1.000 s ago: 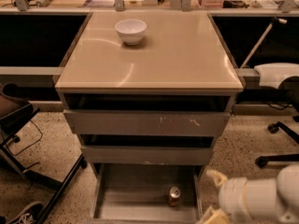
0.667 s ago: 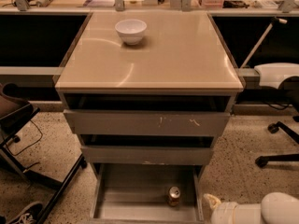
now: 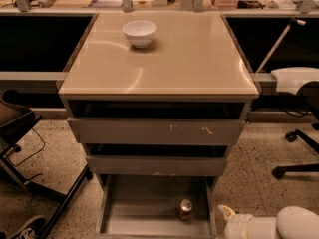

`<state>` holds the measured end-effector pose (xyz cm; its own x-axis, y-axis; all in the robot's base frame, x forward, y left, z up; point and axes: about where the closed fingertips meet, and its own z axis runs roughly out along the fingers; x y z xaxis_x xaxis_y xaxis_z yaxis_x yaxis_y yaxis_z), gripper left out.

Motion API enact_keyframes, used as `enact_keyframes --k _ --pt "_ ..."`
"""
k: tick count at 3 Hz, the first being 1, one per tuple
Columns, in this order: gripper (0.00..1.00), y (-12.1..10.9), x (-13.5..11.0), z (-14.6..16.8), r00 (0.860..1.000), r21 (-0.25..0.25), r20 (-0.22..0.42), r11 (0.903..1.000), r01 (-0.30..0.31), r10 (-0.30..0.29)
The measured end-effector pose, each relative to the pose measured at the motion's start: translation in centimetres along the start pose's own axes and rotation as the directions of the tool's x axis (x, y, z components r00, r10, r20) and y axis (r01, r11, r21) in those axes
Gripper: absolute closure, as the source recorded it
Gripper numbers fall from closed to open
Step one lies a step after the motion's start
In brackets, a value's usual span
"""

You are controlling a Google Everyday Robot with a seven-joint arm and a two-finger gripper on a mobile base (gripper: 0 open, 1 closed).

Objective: Pick orange can from bottom drawer and place on counter

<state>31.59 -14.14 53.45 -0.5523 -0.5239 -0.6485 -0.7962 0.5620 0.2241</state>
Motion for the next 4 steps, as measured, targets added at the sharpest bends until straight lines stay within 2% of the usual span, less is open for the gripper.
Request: enact_keyframes --k 1,2,3,4 --pt "0.00 -2.4 -0.2 2.6 0.998 0.036 0.047 0.9983 -0.046 0.045" --pt "0.00 -8.3 -1.3 6.8 0.983 0.124 0.162 0.9863 -0.108 0.087" --pt "0.00 -12.8 0.0 11.1 0.957 0.172 0.248 0.9651 -0.197 0.151" --pt "0.00 -12.8 0.0 11.1 0.957 0.173 0.247 0.9651 -0.196 0.150"
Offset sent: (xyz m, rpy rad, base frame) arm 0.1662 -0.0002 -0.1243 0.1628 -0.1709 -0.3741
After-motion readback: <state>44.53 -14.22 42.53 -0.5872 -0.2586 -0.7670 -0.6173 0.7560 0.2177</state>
